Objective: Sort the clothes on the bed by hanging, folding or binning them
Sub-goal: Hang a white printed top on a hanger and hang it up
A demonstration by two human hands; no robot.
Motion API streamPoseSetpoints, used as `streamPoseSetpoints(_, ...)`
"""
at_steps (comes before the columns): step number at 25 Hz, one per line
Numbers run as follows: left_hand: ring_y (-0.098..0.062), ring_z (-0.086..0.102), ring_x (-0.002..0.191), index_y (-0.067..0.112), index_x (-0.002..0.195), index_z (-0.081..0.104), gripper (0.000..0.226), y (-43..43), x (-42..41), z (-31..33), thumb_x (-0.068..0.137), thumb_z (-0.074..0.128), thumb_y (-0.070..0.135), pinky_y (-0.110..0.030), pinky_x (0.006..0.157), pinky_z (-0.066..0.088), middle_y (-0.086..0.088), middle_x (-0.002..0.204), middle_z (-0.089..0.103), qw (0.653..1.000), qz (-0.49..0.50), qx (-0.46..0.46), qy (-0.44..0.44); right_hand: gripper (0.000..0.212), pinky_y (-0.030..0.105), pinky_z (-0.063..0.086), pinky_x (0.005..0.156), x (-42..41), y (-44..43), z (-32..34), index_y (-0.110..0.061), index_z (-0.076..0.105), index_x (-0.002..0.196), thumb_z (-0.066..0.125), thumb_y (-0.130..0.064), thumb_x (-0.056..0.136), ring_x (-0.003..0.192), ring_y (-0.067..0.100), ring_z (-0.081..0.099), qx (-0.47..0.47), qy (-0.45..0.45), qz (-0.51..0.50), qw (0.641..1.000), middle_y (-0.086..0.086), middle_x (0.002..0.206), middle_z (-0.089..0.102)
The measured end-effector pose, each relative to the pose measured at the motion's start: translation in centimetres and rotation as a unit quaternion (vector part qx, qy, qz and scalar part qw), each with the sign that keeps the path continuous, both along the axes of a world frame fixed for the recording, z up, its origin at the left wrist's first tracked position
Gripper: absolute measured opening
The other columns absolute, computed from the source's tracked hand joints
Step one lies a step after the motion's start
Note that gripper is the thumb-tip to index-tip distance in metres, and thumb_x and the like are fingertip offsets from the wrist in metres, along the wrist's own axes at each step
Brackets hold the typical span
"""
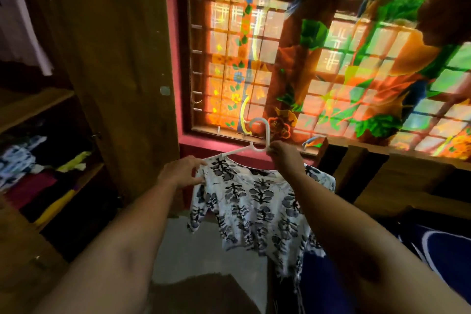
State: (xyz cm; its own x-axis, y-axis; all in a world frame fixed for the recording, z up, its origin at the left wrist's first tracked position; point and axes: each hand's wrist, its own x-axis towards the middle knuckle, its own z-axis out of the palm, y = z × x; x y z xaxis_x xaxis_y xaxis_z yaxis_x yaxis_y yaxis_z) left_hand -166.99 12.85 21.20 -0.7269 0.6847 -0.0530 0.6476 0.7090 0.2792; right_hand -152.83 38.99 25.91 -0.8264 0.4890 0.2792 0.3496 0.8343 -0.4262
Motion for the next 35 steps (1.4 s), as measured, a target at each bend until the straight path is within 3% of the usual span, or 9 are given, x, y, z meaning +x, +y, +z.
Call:
streamPoseSetpoints(4,-0.010,0.052,0.111,0.040,0.132,0.047,0.053,-1.4,-9.8,1.1,0.083,0.067,0.044,-0.031,0.084,0.047,0.010,0.128,0.051,0.998,0.061,0.006,0.002,0.023,0.036,0.054,0.072,-11.5,-0.9,0.9,-0.018,0.064,0.113,0.057,-0.026,0.093,0.090,0.028,0.066,0.054,-0.013,0.071,0.996,0.009,0.103,0.070)
streamPoseSetpoints(8,-0.010,0.051,0.112,0.041,0.131,0.047,0.050,-4.1,-15.6,1.6,0.085,0.065,0.046,-0.030,0.082,0.046,0.011,0.126,0.051,0.993,0.112,-0.016,0.015,0.024,0.034,0.045,0.069,-20.6,-3.3,0.7,-0.017,0.060,0.115,0.055,-0.025,0.093,0.095,0.033,0.064,0.070,-0.038,0.148,0.986,0.014,0.105,0.069)
streamPoseSetpoints(16,-0.010,0.057,0.108,0.041,0.130,0.050,0.055,-11.7,-25.7,4.0,0.080,0.065,0.059,-0.031,0.083,0.050,0.013,0.126,0.053,0.961,0.269,0.023,0.056,0.026,0.034,0.047,0.069,-38.8,-10.7,3.8,-0.018,0.057,0.117,0.049,-0.032,0.096,0.089,0.031,0.065,0.055,0.024,0.328,0.943,0.009,0.098,0.068)
streamPoseSetpoints(19,-0.016,0.055,0.114,0.032,0.131,0.054,0.056,-15.1,-28.4,6.5,0.081,0.067,0.055,-0.030,0.090,0.047,0.004,0.129,0.055,0.945,0.315,0.037,0.080,0.024,0.033,0.047,0.068,-44.6,-14.6,6.1,-0.017,0.059,0.114,0.049,-0.030,0.097,0.088,0.029,0.065,0.053,0.045,0.384,0.921,0.008,0.097,0.067)
streamPoseSetpoints(21,-0.021,0.057,0.112,0.018,0.126,0.061,0.050,-16.7,-30.5,8.1,0.085,0.066,0.047,-0.025,0.087,0.042,-0.006,0.127,0.059,0.926,0.352,0.079,0.112,0.022,0.031,0.050,0.068,-48.0,-17.1,8.0,-0.018,0.061,0.111,0.052,-0.030,0.095,0.087,0.026,0.065,0.020,0.056,0.412,0.909,0.005,0.096,0.068)
streamPoseSetpoints(25,-0.030,0.065,0.094,0.004,0.110,0.069,0.072,-18.0,-33.1,12.7,0.082,0.038,0.063,-0.022,0.077,0.037,-0.018,0.103,0.069,0.875,0.392,0.139,0.249,0.014,0.040,0.055,0.074,-53.5,-22.2,13.8,-0.020,0.065,0.100,0.058,-0.027,0.091,0.086,0.026,0.064,-0.037,0.038,0.460,0.886,0.005,0.094,0.067)
streamPoseSetpoints(28,-0.026,0.064,0.097,0.016,0.117,0.066,0.054,-20.0,-33.3,18.2,0.095,0.037,0.056,-0.028,0.072,0.041,-0.007,0.109,0.068,0.855,0.391,0.028,0.338,0.013,0.038,0.053,0.070,-55.7,-25.7,19.4,-0.019,0.066,0.097,0.056,-0.023,0.090,0.089,0.031,0.064,-0.014,0.086,0.478,0.874,0.008,0.095,0.068)
streamPoseSetpoints(30,-0.020,0.062,0.100,0.029,0.126,0.058,0.039,-21.7,-33.3,21.9,0.097,0.042,0.049,-0.028,0.066,0.039,0.001,0.115,0.065,0.821,0.435,-0.047,0.366,0.015,0.033,0.047,0.065,-56.7,-27.9,22.6,-0.018,0.066,0.099,0.054,-0.019,0.091,0.088,0.032,0.064,0.004,0.122,0.485,0.866,0.008,0.095,0.067)
streamPoseSetpoints(35,-0.021,0.058,0.102,0.027,0.130,0.051,0.043,-27.4,-34.2,31.6,0.096,0.038,0.050,-0.033,0.078,0.049,0.000,0.118,0.060,0.736,0.509,-0.136,0.426,0.015,0.030,0.039,0.062,-59.9,-33.6,31.3,-0.011,0.065,0.099,0.052,-0.014,0.092,0.078,0.028,0.057,0.041,0.160,0.503,0.848,0.009,0.093,0.064)
